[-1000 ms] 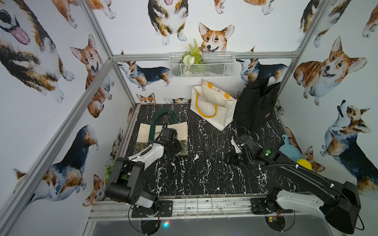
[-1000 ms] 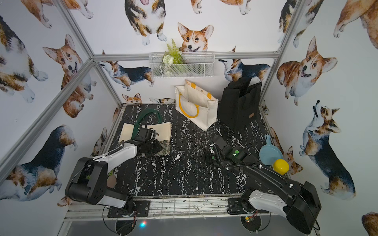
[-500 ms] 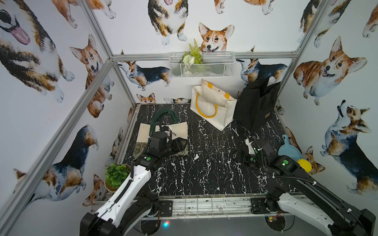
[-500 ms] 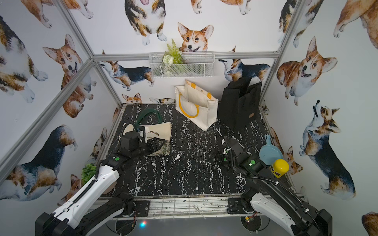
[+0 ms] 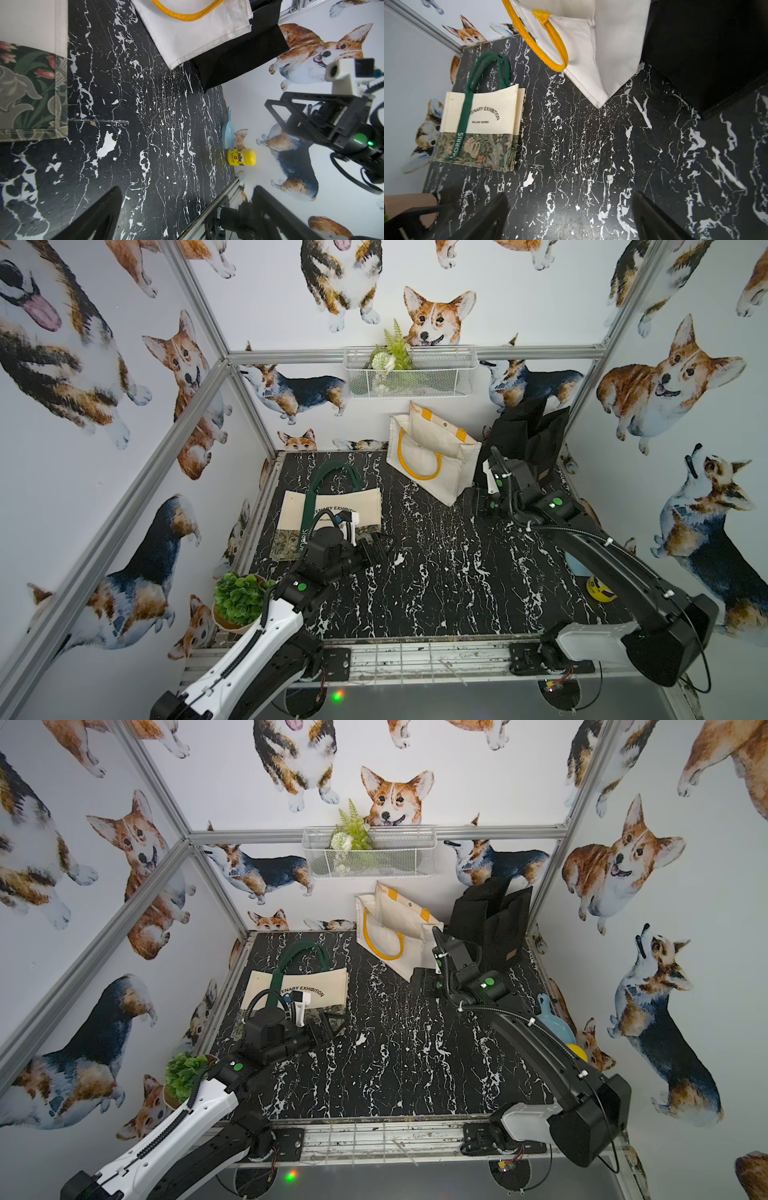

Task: Put away the canvas bag
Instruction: Move the canvas bag to the center of the board.

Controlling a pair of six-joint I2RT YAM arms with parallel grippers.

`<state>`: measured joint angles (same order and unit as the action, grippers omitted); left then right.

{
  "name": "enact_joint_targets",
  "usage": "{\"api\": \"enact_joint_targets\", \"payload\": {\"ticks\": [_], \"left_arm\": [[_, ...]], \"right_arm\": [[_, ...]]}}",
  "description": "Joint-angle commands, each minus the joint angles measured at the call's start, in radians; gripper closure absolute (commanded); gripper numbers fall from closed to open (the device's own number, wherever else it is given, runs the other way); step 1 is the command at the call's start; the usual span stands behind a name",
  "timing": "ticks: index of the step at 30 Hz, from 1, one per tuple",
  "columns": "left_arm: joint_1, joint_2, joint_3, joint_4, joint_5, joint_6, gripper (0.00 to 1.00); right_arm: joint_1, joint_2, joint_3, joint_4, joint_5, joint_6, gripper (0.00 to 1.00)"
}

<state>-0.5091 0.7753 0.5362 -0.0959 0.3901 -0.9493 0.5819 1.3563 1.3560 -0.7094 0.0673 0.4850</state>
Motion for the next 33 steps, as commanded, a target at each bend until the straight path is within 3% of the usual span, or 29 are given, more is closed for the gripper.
{"api": "enact_joint_targets", "payload": {"ticks": [1,8,12,15,20,22,24,25,33], "left_arm": [[0.001,-0.034,-0.006,0.049,0.01,-0.027,0.0],[0.001,-0.058,-0.057,0.113,0.006,-0.098,0.0],[0.001,-0.033,-0.022,0.056,0.023,-0.04,0.0],[0.001,-0.006,0.025,-0.015,0.027,0.018,0.0],[0.003,0.028,0.059,-0.065,0.044,0.052,0.0],[0.004,0.04,0.074,-0.083,0.055,0.066,0.0],[0.004,0.047,0.091,-0.106,0.059,0.086,0.0],[0.004,0.048,0.097,-0.115,0.059,0.094,0.0],[0.004,0.039,0.083,-0.109,0.062,0.084,0.0]], "right_arm": [[-0.034,0.125,0.111,-0.004,0.016,-0.13,0.03],[-0.151,0.337,0.204,0.131,-0.18,-0.089,0.07],[-0.175,0.477,0.352,0.081,-0.233,-0.088,0.22],[-0.175,0.567,0.464,0.052,-0.259,-0.111,0.33],[-0.176,0.689,0.64,-0.056,-0.179,-0.104,0.33],[-0.176,0.749,0.735,-0.138,-0.146,-0.103,0.5],[-0.176,0.774,0.78,-0.178,-0.142,-0.106,0.93],[-0.176,0.772,0.777,-0.182,-0.147,-0.105,1.0],[-0.167,0.565,0.548,-0.11,-0.191,-0.069,1.0]]}}
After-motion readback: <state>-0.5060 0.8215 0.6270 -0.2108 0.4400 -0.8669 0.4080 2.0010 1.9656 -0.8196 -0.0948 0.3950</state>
